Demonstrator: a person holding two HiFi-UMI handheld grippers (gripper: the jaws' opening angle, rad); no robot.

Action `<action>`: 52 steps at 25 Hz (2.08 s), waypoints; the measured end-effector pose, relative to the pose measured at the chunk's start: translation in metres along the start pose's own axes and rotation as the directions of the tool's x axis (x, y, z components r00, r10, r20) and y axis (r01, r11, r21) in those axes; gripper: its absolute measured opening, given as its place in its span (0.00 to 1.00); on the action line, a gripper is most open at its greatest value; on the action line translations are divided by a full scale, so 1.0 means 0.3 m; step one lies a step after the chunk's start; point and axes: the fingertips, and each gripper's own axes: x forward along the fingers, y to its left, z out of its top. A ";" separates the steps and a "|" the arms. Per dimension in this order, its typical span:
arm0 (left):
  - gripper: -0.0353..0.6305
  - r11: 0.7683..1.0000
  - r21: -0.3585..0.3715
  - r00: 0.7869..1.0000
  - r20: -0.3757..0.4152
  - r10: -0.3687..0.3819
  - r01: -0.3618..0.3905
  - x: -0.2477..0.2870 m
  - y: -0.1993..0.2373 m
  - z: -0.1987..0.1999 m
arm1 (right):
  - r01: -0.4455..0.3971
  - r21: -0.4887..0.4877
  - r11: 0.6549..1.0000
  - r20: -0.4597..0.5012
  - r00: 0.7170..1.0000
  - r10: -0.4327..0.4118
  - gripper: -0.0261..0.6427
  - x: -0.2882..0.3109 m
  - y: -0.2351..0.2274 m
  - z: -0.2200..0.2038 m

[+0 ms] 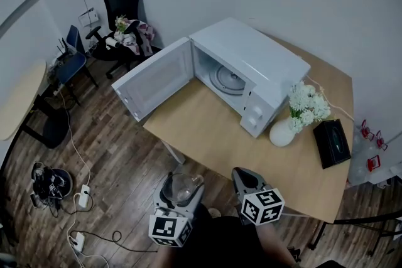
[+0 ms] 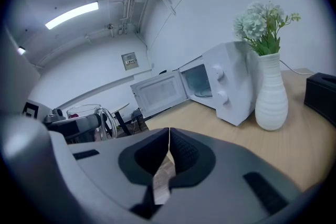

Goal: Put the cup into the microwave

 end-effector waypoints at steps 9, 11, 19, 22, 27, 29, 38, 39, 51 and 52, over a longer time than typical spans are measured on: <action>0.66 1.000 -0.015 1.000 -0.005 0.005 -0.005 -0.007 0.003 -0.014 | -0.010 0.029 1.000 -0.009 1.000 0.011 0.03 0.008 0.012 -0.020; 0.66 0.999 -0.037 1.000 -0.006 -0.002 0.002 0.008 0.006 -0.016 | -0.006 0.047 0.999 -0.004 1.000 0.006 0.03 0.014 0.002 -0.015; 0.66 0.998 -0.050 0.999 -0.007 -0.040 0.039 0.092 0.026 0.004 | 0.031 0.039 0.999 0.006 1.000 -0.031 0.03 0.056 -0.041 0.030; 0.66 0.997 -0.045 0.998 -0.011 -0.056 0.055 0.134 0.041 0.019 | 0.042 0.049 0.998 0.006 0.999 -0.042 0.03 0.090 -0.050 0.044; 0.66 0.995 -0.053 0.996 -0.015 -0.085 0.084 0.205 0.071 0.047 | 0.047 0.055 0.997 0.010 0.999 -0.048 0.03 0.141 -0.054 0.081; 0.66 0.995 -0.048 0.996 -0.018 -0.093 0.092 0.239 0.082 0.057 | 0.054 0.058 0.997 0.012 0.998 -0.055 0.03 0.161 -0.068 0.099; 0.66 0.991 -0.022 0.990 -0.038 -0.134 0.133 0.400 0.138 0.101 | 0.088 0.075 0.993 0.015 0.996 -0.089 0.03 0.269 -0.125 0.163; 0.66 0.990 -0.020 0.989 -0.041 -0.139 0.138 0.421 0.145 0.108 | 0.092 0.077 0.993 0.014 0.996 -0.093 0.03 0.283 -0.132 0.171; 0.66 0.973 -0.001 0.971 -0.062 -0.231 0.231 0.686 0.229 0.176 | 0.158 0.081 0.984 0.025 0.987 -0.160 0.03 0.437 -0.206 0.281; 0.66 0.971 0.001 0.969 -0.064 -0.239 0.240 0.706 0.233 0.179 | 0.164 0.082 0.983 0.024 0.986 -0.166 0.03 0.446 -0.210 0.286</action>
